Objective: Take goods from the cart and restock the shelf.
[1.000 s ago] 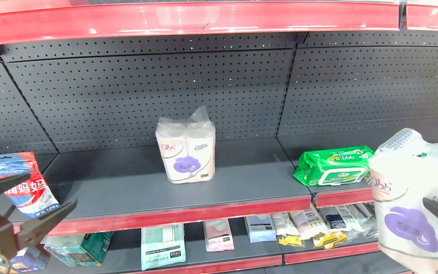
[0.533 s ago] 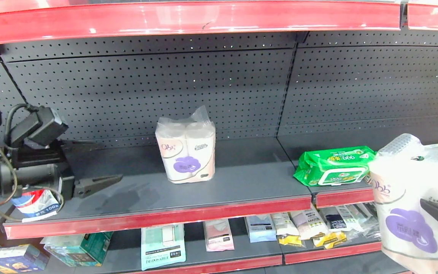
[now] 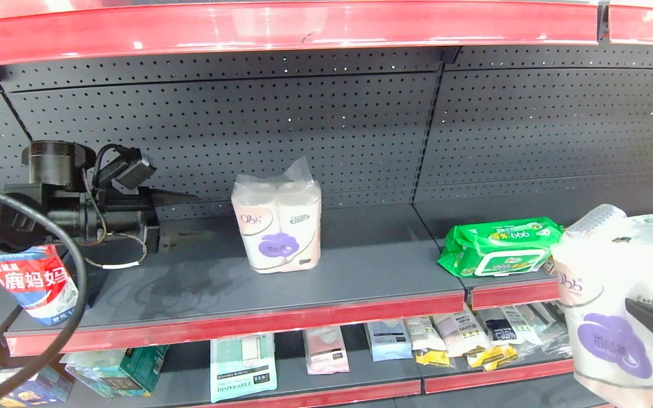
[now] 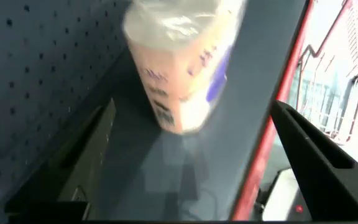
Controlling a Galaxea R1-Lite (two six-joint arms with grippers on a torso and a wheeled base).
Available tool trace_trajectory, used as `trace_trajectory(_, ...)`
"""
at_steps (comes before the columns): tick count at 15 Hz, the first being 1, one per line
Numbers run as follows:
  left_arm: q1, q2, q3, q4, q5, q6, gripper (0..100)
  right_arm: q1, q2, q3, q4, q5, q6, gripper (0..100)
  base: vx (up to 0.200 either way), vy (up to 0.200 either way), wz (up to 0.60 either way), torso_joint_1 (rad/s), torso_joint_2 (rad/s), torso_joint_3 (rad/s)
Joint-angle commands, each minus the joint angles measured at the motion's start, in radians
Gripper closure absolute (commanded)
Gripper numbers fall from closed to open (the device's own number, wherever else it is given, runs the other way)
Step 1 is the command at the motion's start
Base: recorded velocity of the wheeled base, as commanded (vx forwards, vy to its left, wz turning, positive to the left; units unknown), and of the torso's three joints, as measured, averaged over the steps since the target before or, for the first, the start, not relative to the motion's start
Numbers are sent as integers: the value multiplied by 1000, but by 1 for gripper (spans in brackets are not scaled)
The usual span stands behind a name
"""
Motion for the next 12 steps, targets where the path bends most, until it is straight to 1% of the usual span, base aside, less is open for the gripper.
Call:
trace_trajectory(1, -6, 101, -75, 0, -23, 1, 0, 1, 5, 2, 0, -6, -4, 100, 0, 0, 0, 0, 0, 0)
trace_trajectory(3, -18, 155, -154, 0, -49, 1, 0, 1, 5, 8, 0, -8, -4, 100, 0, 0, 0, 0, 0, 0)
trace_trajectory(4, -32, 179, -180, 0, -52, 1, 0, 1, 4, 10, 0, -9, -7, 100, 0, 0, 0, 0, 0, 0)
trace_trajectory(9, -61, 222, -216, 0, -64, -1, 0, 1, -1, 8, 0, -21, -19, 100, 0, 0, 0, 0, 0, 0)
trace_trajectory(12, -80, 273, -296, 0, -64, -1, 0, -1, -4, 10, 0, -23, -33, 100, 0, 0, 0, 0, 0, 0)
